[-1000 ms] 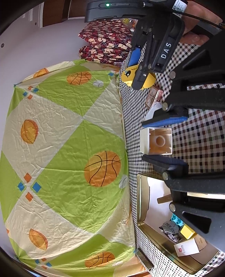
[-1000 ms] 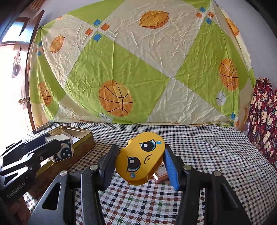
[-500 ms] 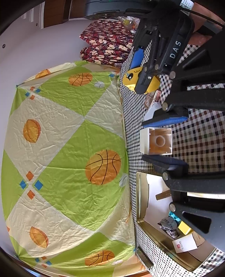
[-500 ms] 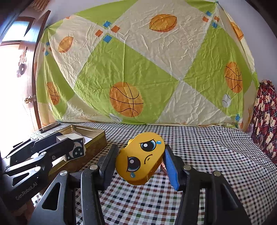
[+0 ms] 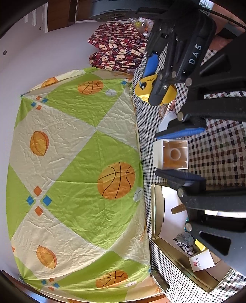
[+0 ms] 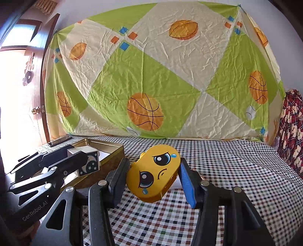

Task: Organize rigid objects
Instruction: 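Carry the cream brick in the left tool and emoji block in the right tool toward the tin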

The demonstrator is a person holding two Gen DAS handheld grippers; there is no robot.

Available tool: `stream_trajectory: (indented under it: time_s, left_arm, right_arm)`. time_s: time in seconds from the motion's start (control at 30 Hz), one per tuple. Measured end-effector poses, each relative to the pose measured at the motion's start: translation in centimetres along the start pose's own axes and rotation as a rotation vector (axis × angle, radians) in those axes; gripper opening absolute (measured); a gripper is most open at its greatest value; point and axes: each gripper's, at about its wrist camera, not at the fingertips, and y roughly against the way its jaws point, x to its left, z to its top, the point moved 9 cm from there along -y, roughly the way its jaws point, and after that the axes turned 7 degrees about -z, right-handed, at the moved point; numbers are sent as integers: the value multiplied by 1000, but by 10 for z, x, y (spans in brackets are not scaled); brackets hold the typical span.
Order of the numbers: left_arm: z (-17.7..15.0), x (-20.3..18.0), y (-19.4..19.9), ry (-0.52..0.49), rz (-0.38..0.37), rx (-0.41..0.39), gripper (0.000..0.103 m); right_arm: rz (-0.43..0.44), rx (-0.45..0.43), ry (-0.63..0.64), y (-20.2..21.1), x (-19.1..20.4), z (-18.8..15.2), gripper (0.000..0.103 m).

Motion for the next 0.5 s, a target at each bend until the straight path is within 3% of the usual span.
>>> stream_trajectory:
  time_s: [0.5]
  left_arm:
    - [-1,12,15,9,11,-16,31]
  right_arm:
    - [35,-10,3,2,20,1,55]
